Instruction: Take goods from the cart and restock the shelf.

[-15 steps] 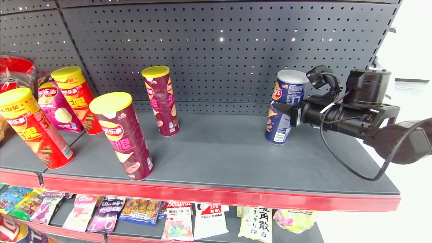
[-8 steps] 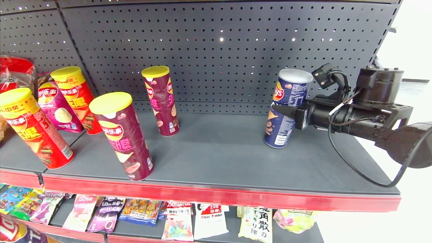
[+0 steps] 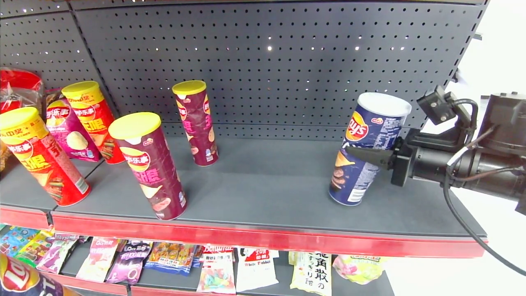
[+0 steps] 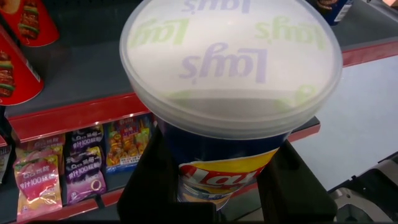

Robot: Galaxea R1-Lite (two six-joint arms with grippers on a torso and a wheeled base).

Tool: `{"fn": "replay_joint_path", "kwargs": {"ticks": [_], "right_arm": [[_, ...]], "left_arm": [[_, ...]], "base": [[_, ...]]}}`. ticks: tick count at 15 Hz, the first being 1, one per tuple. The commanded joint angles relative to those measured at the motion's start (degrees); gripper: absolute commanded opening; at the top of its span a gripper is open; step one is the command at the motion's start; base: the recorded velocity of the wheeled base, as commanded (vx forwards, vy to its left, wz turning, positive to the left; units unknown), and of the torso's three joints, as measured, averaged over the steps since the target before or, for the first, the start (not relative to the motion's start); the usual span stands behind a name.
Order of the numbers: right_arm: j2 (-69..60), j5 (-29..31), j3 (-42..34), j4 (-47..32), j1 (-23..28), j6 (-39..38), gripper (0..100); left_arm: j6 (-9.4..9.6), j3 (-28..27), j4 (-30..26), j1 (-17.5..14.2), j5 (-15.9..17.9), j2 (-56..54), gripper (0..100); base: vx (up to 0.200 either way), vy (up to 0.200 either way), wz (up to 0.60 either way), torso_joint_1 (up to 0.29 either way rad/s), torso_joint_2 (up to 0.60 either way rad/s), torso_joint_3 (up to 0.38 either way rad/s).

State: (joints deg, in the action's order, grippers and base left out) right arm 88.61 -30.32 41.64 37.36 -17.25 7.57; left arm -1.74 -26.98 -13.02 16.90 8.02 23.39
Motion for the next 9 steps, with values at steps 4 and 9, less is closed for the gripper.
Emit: {"fn": "replay_joint_path", "kwargs": {"ticks": [4, 9], "right_arm": [[-1.2, -2.6, -3.0, 0.1, -0.6, 3.2, 0], [-0.2, -3.7, -3.2, 0.1, -1.5, 3.4, 0]], "left_arm": [[-0.01, 0.3, 0.3, 0.0, 0.0, 0.4, 0], [-0.1, 0.3, 0.3, 0.0, 0.0, 0.4, 0]], "base": [[0.0, 0.0, 0.0, 0.0, 0.0, 0.0], [0.0, 0.0, 0.0, 0.0, 0.0, 0.0]]}}
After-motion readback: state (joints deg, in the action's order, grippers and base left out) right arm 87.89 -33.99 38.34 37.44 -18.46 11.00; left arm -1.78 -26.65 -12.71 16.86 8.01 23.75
